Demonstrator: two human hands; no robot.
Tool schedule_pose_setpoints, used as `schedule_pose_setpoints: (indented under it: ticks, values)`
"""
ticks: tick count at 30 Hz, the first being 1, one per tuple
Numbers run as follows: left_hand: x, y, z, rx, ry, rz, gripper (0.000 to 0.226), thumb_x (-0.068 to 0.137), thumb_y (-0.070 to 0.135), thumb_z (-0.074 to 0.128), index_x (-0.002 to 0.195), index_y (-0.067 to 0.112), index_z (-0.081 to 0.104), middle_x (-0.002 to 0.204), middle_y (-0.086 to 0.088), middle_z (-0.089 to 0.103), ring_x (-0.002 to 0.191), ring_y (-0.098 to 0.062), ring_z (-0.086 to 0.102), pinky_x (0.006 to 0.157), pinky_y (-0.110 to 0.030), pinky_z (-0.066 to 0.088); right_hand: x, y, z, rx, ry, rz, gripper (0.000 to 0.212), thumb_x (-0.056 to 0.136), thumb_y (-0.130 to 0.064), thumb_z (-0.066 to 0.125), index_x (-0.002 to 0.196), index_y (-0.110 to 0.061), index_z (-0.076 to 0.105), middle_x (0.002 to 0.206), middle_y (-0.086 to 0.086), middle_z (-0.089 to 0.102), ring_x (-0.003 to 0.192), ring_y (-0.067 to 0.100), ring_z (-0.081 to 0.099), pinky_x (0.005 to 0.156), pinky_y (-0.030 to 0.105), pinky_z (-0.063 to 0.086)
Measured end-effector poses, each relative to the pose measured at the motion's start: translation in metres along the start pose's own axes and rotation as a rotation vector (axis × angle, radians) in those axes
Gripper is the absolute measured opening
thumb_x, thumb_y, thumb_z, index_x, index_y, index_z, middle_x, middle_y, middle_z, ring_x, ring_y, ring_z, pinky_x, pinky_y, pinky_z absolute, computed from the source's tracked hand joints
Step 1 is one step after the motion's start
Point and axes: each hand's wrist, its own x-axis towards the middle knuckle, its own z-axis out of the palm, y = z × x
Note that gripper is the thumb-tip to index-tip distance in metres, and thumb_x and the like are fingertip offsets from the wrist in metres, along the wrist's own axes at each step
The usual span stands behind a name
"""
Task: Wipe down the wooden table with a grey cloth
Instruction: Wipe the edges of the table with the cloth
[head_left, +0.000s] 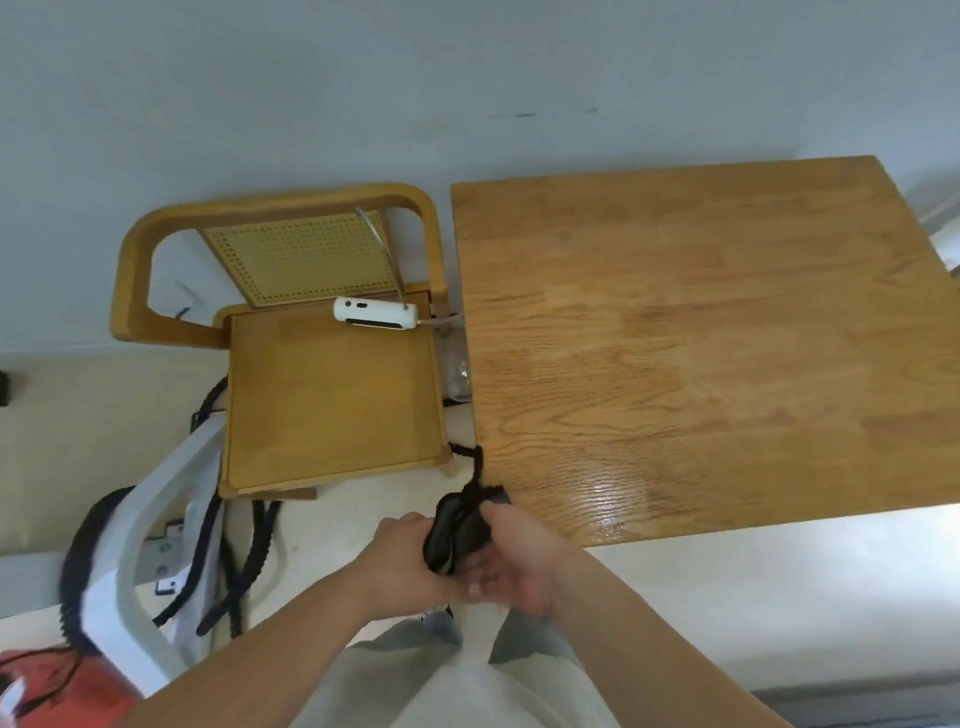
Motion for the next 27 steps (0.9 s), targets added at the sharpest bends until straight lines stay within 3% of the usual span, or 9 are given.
schedule_pose_setpoints:
  ticks: [3,5,7,9,11,15,18,22,27]
  values:
    - [0.002,0.014,-0.019,-0.319,0.250,-0.077,0.008,0.092,0.034,0.075,0.091,0.026,0.074,0.086,0.004,0.077,0.082,-0.014,0.070,0.072,-0.029,0.055,-0.025,-0.047,-0.007,-0.549,0.051,-0.126,0.073,0.102,-0.068,0.031,0.128,-0.005,0.060,0.097,0.022,0.077,0.080,0.035,0.078,0.062,0.040,0.063]
    - [0.004,0.018,-0.030,-0.542,0.381,-0.178,0.004,0.096,0.027,0.073,0.099,0.024,0.072,0.096,0.002,0.077,0.092,-0.018,0.071,0.073,-0.030,0.056,-0.037,-0.082,-0.017,-0.843,0.264,-0.316,0.062,0.101,-0.065,0.040,0.117,-0.010,0.064,0.095,0.012,0.076,0.081,0.030,0.076,0.070,0.040,0.065]
    - [0.010,0.021,-0.034,-0.541,0.571,-0.241,0.005,0.099,0.027,0.068,0.094,0.026,0.067,0.095,-0.001,0.073,0.093,-0.023,0.068,0.080,-0.035,0.056,-0.035,-0.109,-0.032,-1.000,0.436,-0.522,0.042,0.103,-0.052,0.049,0.122,-0.017,0.063,0.095,0.003,0.071,0.083,0.023,0.070,0.074,0.037,0.061]
    - [0.019,0.030,-0.027,-0.428,0.669,-0.299,0.007,0.099,0.031,0.062,0.094,0.027,0.061,0.088,-0.001,0.071,0.089,-0.027,0.068,0.080,-0.038,0.055,-0.030,-0.127,-0.043,-1.164,0.486,-0.610,0.043,0.101,-0.043,0.055,0.137,-0.019,0.057,0.114,0.003,0.067,0.094,0.023,0.066,0.076,0.033,0.053]
    - [0.031,0.044,-0.010,-0.380,0.587,-0.351,0.007,0.098,0.033,0.059,0.100,0.026,0.060,0.088,-0.002,0.070,0.087,-0.026,0.068,0.078,-0.035,0.054,-0.023,-0.141,-0.048,-1.371,0.487,-0.616,0.056,0.097,-0.040,0.062,0.148,-0.021,0.047,0.141,0.006,0.052,0.118,0.029,0.059,0.092,0.038,0.053]
    - [0.043,0.064,0.030,-0.656,0.248,-0.378,0.031,0.087,0.027,0.053,0.115,0.031,0.065,0.098,0.001,0.072,0.091,-0.018,0.068,0.083,-0.035,0.059,-0.011,-0.174,-0.048,-1.616,0.504,-0.622,0.089,0.089,-0.039,0.077,0.160,-0.029,0.023,0.171,0.010,0.009,0.155,0.035,0.017,0.114,0.052,0.042]
    - [0.042,0.067,0.029,-0.758,0.261,-0.456,0.032,0.085,0.021,0.052,0.112,0.031,0.067,0.101,-0.002,0.073,0.096,-0.020,0.068,0.090,-0.037,0.057,0.001,-0.198,-0.042,-1.683,0.547,-0.599,0.098,0.088,-0.037,0.078,0.161,-0.030,0.014,0.172,0.011,-0.010,0.159,0.035,-0.001,0.117,0.058,0.036]
    - [0.059,0.078,-0.001,-0.926,0.247,-0.495,0.028,0.093,0.008,0.050,0.108,0.020,0.070,0.101,-0.012,0.072,0.096,-0.026,0.066,0.080,-0.034,0.052,0.020,-0.233,-0.027,-1.669,0.656,-0.600,0.107,0.088,-0.039,0.079,0.163,-0.034,0.002,0.171,0.010,-0.014,0.158,0.037,-0.006,0.113,0.065,0.038]
    - [0.097,0.098,-0.066,-0.927,0.252,-0.423,0.024,0.098,0.013,0.051,0.101,0.030,0.068,0.104,-0.010,0.075,0.099,-0.027,0.068,0.097,-0.046,0.056,0.036,-0.261,-0.018,-1.733,0.663,-0.443,0.140,0.073,-0.040,0.092,0.158,-0.045,-0.019,0.170,0.006,-0.024,0.157,0.041,-0.010,0.107,0.069,0.042]
